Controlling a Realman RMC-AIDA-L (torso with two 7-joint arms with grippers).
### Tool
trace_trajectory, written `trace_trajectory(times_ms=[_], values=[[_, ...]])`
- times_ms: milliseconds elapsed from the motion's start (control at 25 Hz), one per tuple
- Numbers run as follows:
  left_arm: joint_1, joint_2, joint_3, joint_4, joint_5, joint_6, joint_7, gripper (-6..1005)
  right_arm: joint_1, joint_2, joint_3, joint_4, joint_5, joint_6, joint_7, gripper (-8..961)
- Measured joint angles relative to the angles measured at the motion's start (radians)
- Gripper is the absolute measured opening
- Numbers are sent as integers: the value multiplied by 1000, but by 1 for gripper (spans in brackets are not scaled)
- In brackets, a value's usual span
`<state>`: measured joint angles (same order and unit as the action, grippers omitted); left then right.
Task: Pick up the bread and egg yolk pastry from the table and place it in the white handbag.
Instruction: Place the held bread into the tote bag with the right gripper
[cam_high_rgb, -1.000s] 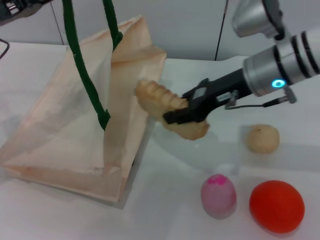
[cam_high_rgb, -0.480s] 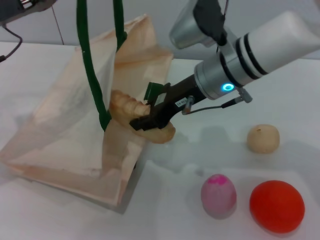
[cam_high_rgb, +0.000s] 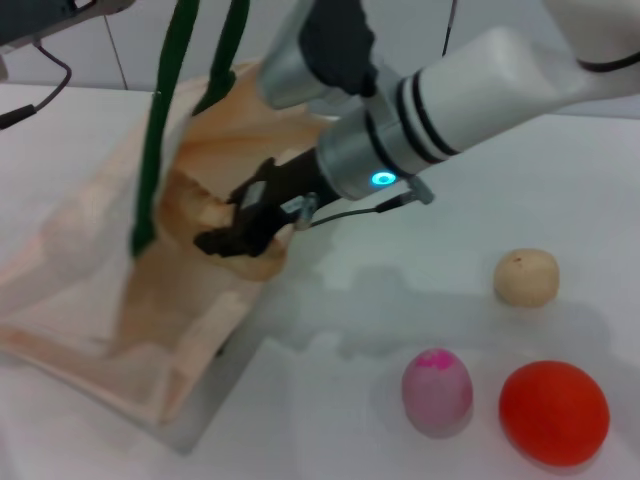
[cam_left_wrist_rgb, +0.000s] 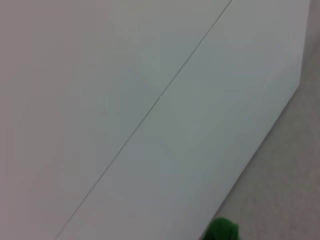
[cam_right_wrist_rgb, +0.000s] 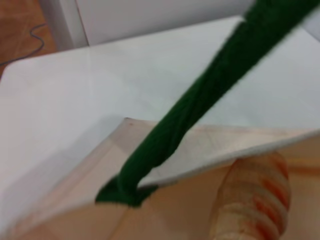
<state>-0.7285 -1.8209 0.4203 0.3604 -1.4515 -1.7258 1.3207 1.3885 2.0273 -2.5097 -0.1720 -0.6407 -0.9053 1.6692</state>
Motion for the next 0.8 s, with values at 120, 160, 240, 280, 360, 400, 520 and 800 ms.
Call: trace_trajectory(times_ms=[120,160,240,280,360,400,520,800], values=[[-6,-2,0,0,6,1,2,140,1,0,3,-64,-1,42,0,301],[-8,-3,0,0,12,5,2,140,2,0,4,-75,-1,47,0,300],[-9,-3,0,0,24,9,2,140,6,0,5,-96,-1,57,1,299],[-9,-3,0,0,30,11,2,140,8,0,5,-101,-1,61,3,299],[-9,-4,0,0,39,14,2,140,12,0,10,-103,-1,73,7,298],[-10,-5,0,-2,42,14,2,140,13,-1,15,-102,-1,86,9,297],[-24,-8,0,-19,47,10,5,140,10,-2,21,-99,-2,143,18,296],[-58,-26,0,-39,54,-26,8,141,3,4,20,-113,-134,274,129,292]])
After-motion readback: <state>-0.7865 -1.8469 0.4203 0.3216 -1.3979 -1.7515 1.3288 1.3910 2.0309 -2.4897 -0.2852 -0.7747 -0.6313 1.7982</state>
